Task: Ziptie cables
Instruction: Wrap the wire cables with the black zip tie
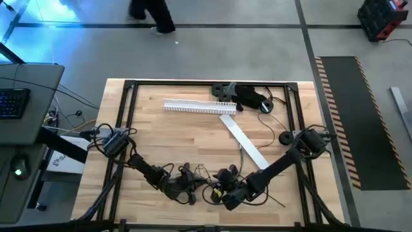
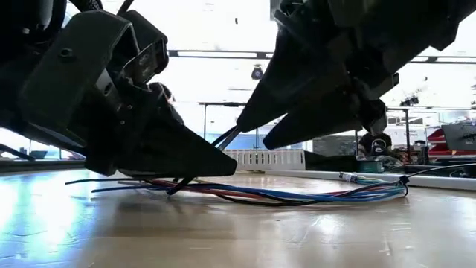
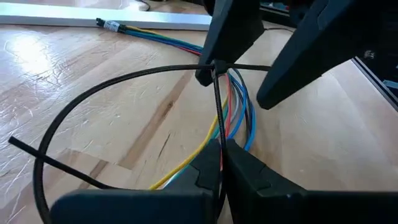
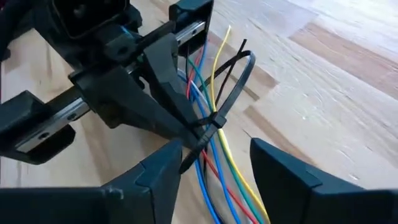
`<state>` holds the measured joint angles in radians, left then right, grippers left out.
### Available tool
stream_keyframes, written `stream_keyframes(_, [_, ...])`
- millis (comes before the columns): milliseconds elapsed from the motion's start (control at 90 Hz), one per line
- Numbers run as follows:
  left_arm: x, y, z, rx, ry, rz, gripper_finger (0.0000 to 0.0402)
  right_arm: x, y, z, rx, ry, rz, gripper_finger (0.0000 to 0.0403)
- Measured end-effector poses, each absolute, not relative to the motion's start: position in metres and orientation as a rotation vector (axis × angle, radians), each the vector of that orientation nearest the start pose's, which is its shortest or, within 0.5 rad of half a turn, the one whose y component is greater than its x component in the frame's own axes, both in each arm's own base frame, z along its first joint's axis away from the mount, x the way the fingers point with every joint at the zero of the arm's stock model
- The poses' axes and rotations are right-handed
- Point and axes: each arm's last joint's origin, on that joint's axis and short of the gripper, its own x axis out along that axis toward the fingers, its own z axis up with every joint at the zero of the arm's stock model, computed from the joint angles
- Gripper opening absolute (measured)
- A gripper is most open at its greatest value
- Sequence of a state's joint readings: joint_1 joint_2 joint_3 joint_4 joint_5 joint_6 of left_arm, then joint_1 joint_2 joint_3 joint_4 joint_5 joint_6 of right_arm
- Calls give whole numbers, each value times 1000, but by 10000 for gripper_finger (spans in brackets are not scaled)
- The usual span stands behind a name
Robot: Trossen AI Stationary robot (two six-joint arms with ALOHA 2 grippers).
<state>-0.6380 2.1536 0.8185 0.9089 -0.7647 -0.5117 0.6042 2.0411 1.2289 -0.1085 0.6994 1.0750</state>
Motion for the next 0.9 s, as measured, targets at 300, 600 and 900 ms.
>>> stream_keyframes(300, [302, -199, 63, -220, 284, 201, 0, 344, 215, 134, 421, 599, -424, 41])
stream_keyframes(600, [308, -192, 64, -172, 282, 215, 1, 343, 217, 143, 351, 608, -366, 1])
stream_keyframes(900, [328, -187, 72, -91, 307, 75, 115, 340, 222, 142, 358, 638, -323, 0])
